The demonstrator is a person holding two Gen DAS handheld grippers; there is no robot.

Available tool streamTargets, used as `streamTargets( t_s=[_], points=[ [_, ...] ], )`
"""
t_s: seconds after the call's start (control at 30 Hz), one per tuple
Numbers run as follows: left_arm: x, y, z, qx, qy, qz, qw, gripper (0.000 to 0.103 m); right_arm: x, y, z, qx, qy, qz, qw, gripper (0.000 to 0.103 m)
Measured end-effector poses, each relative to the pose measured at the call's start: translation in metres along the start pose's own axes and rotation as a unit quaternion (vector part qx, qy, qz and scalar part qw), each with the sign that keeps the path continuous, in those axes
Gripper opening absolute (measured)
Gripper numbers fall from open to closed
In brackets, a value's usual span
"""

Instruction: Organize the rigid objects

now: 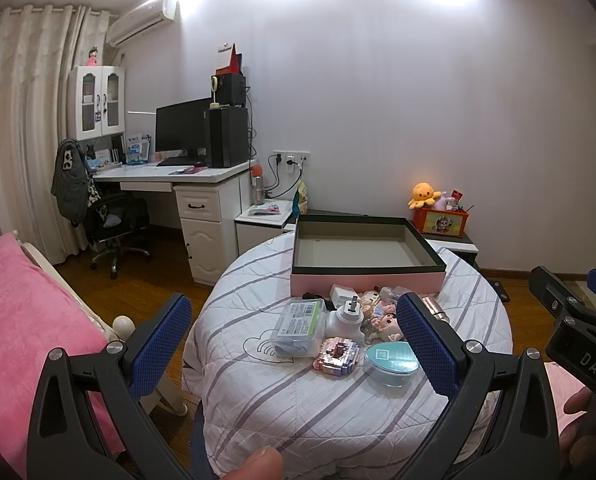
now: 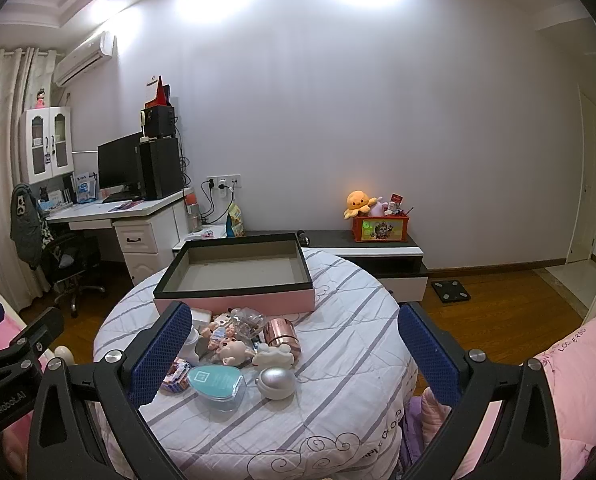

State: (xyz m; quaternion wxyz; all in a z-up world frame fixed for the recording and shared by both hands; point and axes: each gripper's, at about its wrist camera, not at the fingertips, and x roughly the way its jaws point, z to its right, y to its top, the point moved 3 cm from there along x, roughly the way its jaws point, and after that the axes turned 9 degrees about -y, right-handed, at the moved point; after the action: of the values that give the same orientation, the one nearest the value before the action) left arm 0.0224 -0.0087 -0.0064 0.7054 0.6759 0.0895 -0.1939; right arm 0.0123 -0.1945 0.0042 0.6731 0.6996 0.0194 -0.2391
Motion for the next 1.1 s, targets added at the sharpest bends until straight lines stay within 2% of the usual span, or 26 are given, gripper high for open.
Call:
streamTargets(
  t_s=[0.37,0.6,0.77,1.1],
  points=[
    [0.001,-0.004,-0.003,0.0,0.0,-0.003,1.0,0.103,0.002,-0.001,0.0,-0.004,0.0,-0.003,1.0,0.103],
    [0.022,-0.018,-0.01,-0.006,-0.004,-0.031,0.9995,0.103,0.022,-0.009,0.006,-0.01,-0.013,-0.023,1.0,0.103],
    [0.045,-0.034,-0.012,-0.005,-0.006,-0.059,0.9983,0.103,0.045,-0.021,0.008,-0.023,-0.015,-0.046,0.999,0.103],
    [0.105,-0.074,-0.012,-0.006,-0.019,-0.128,0.9916,0.103,0.105,-0.062,-0.006,-0.075,0.011,-0.127,0.989,0.103]
  ],
)
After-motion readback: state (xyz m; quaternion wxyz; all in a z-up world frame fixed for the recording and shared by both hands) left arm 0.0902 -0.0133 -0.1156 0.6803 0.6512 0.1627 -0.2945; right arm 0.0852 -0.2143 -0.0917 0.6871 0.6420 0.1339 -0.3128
